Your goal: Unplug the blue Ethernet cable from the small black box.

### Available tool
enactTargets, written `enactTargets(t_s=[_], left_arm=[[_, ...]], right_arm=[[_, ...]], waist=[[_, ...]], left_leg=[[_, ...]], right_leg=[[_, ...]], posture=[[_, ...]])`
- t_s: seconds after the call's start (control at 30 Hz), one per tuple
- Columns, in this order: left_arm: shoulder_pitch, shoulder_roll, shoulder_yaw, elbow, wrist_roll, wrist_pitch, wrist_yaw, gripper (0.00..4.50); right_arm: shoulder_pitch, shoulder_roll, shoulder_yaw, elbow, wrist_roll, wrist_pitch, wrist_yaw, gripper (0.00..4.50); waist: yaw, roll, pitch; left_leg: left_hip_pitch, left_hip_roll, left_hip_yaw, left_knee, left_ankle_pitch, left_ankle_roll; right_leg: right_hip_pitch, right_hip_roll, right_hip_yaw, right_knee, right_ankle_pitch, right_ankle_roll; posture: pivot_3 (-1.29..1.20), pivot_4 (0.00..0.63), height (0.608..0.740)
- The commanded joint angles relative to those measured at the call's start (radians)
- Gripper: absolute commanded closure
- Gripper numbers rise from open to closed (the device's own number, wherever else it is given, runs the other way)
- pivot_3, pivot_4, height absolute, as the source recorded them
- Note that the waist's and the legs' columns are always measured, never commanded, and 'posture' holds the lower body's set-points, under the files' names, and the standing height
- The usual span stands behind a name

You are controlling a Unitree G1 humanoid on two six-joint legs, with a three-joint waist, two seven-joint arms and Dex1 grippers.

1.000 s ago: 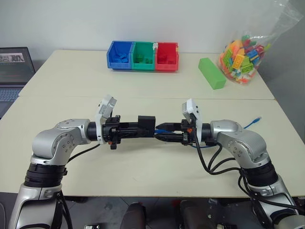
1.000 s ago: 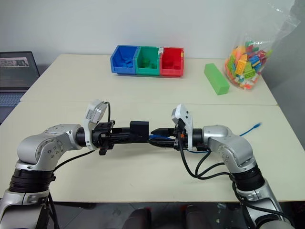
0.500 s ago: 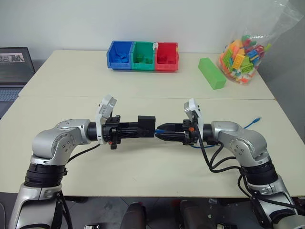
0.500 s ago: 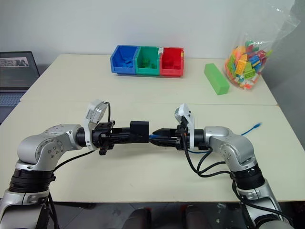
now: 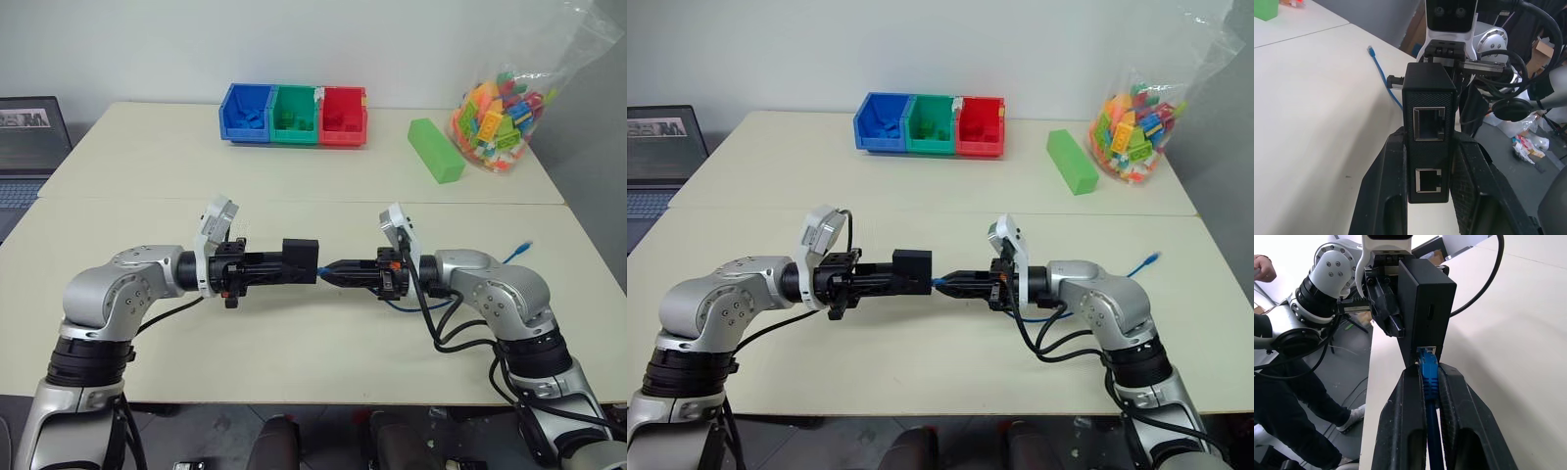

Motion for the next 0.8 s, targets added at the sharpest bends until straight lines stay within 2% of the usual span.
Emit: enactTargets(t_s=[0.03,0.23,0.57,0.8], left_arm=[[0.004,0.014,0.017,-0.038,-0.015,-0.004,-0.008,3.71],[0.009,0.024,0.014,-0.037,-0.012,-0.01,-0.021,3.71],[0.044,0.086,0.04,0.012,0.028,-0.049,-0.052,3.71],[0.055,0.087,0.044,0.01,0.012,-0.052,-0.037,3.71]], right_arm=[[-0.029,0.001,-0.026,-0.02,0.036,0.007,0.015,4.43],[-0.034,-0.009,-0.035,-0.006,0.046,0.024,0.022,4.43],[0.016,-0.134,-0.074,0.036,0.037,0.027,0.079,4.47],[0.032,-0.148,-0.1,0.004,0.069,0.03,0.053,4.47]], waist=[[0.0,0.0,0.0],[0.0,0.0,0.0],[0.0,0.0,0.0],[0.0,0.0,0.001]], left_leg=[[0.0,0.0,0.0,0.0,0.0,0.0],[0.0,0.0,0.0,0.0,0.0,0.0],[0.0,0.0,0.0,0.0,0.0,0.0],[0.0,0.0,0.001,0.0,0.0,0.0]], right_leg=[[0.0,0.0,0.0,0.0,0.0,0.0],[0.0,0.0,0.0,0.0,0.0,0.0],[0.0,0.0,0.0,-0.001,0.0,0.0],[-0.001,0.0,0.001,-0.001,-0.001,0.001]], posture=[[0.0,0.15,0.74],[0.0,0.15,0.74],[0.0,0.15,0.74],[0.0,0.15,0.74]])
